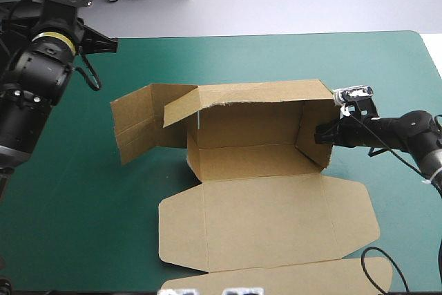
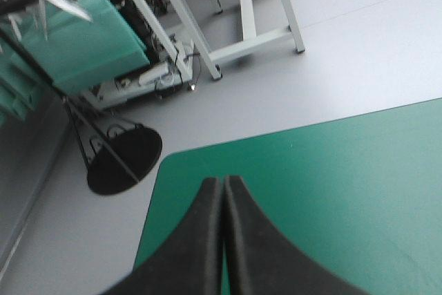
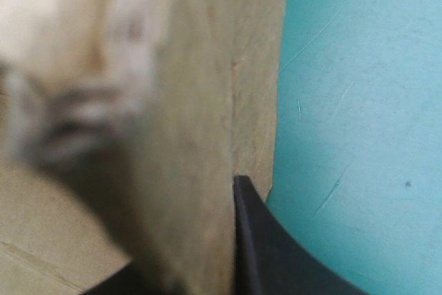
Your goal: Fold the box
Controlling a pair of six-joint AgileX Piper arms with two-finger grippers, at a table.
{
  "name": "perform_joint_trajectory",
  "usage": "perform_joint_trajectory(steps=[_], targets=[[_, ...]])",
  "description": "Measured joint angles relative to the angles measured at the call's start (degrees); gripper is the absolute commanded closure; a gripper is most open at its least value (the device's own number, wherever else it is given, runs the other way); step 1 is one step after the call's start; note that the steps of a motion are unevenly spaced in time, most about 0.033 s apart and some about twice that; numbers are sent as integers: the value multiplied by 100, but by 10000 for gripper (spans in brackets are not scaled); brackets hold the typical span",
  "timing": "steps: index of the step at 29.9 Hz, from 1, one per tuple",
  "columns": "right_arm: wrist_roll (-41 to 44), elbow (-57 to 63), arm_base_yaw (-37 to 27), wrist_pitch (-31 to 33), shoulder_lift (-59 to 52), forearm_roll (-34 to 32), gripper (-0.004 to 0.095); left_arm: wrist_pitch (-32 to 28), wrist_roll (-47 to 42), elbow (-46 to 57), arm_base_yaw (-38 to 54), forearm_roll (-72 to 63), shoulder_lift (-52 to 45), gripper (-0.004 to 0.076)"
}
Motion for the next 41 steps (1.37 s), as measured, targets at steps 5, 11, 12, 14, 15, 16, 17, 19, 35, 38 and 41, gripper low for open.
perform_joint_trajectory(steps=[5,11,12,14,15,16,17,19,35,38,41], targets=[[14,0,0,0,0,0,911,235,613,87,1141,-1417,0,732],[161,-133,0,79,12,-143,911,446,985,673,2071,-2533,0,732],[308,-214,5,135,22,-258,911,461,1015,821,2190,-2730,0,733],[598,-431,52,278,70,-579,911,467,1152,1042,2388,-3050,0,732],[868,-617,120,377,91,-869,911,452,1242,1161,2463,-3229,0,732],[1065,-755,183,457,97,-1082,911,446,1312,1250,2511,-3363,0,732],[1312,-936,276,569,97,-1345,911,438,1386,1351,2559,-3516,0,733],[1720,-1255,482,772,97,-1787,911,430,1484,1507,2610,-3705,0,733],[4450,-3266,1360,2635,961,-3212,911,579,2139,2059,2670,-4387,0,733],[4582,-3344,1366,2750,1294,-3249,911,597,2206,2065,2670,-4504,0,733],[4644,-3372,1366,2762,1642,-3249,911,607,2217,2070,2670,-4553,0,733]])
